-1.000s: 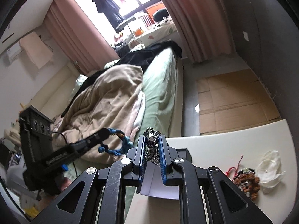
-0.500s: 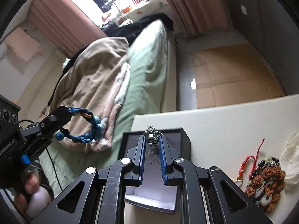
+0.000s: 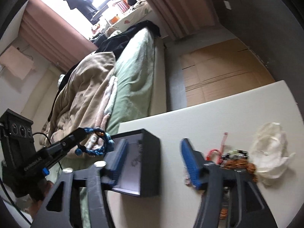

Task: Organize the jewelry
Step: 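Lower both held items into the black box and open both tools, then move the left tool to the brown bead bracelet and grasp it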

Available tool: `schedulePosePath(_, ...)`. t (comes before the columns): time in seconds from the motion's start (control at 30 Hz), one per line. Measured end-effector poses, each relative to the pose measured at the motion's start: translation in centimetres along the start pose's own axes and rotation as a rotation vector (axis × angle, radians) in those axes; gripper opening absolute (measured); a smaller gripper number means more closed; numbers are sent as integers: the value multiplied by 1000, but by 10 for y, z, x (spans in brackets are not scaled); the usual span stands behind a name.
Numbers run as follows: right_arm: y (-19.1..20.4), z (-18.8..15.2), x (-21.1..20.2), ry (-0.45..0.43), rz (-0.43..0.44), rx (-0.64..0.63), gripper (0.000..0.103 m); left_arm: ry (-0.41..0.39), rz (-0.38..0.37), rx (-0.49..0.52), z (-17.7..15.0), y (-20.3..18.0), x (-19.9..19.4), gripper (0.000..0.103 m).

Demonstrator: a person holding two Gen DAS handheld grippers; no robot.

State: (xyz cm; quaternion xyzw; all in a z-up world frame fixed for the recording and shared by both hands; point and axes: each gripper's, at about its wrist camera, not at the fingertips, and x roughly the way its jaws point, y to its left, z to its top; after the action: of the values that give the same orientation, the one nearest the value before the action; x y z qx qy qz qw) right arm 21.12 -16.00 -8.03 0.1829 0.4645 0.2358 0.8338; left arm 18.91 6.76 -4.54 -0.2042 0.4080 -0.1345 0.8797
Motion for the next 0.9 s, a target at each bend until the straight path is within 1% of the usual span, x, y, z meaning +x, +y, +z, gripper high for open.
schedulePosePath(0.1, -8, 1, -4, 5, -22, 5, 72, 38, 26, 15, -5, -4, 16, 6)
schedulePosePath(0.17, -14, 2, -7, 5, -38, 6, 77, 61, 66, 21, -8, -5, 26, 6)
schedulePosePath(0.2, -17, 2, -9, 3, -46, 9, 88, 69, 74, 23, -8, -5, 30, 6)
schedulePosePath(0.23, -20, 3, -10, 1, -46, 13, 96, 82, 76, 20, -9, -4, 35, 6)
schedulePosePath(0.3, -26, 4, -14, -9, -41, 22, 98, 101, 67, 8, -10, -3, 42, 6)
schedulePosePath(0.37, -31, 5, -18, -14, -46, 26, 98, 127, 94, -2, -12, -1, 50, 6)
schedulePosePath(0.47, -38, 6, -23, -24, -64, 36, 103, 144, 136, -10, -11, 3, 55, 7)
schedulePosePath(0.6, -45, 8, -32, -38, -62, 50, 103, 163, 153, -13, -13, 4, 56, 10)
schedulePosePath(0.63, -46, 8, -34, -43, -63, 53, 103, 170, 154, -15, -13, 4, 57, 18)
schedulePosePath(0.67, -48, 7, -36, -49, -63, 58, 103, 174, 149, -18, -13, 5, 57, 35)
schedulePosePath(0.7, -50, 7, -39, -53, -60, 64, 103, 173, 140, -24, -14, 5, 57, 47)
schedulePosePath(0.73, -51, 6, -40, -56, -58, 67, 103, 165, 142, -29, -14, 4, 57, 71)
schedulePosePath(0.77, -52, 6, -42, -59, -56, 69, 103, 151, 145, -32, -14, 4, 55, 81)
schedulePosePath(0.83, -53, 4, -45, -65, -52, 69, 103, 126, 149, -30, -13, 1, 48, 82)
schedulePosePath(0.9, -55, 3, -49, -72, -51, 74, 103, 104, 136, -24, -10, -3, 40, 82)
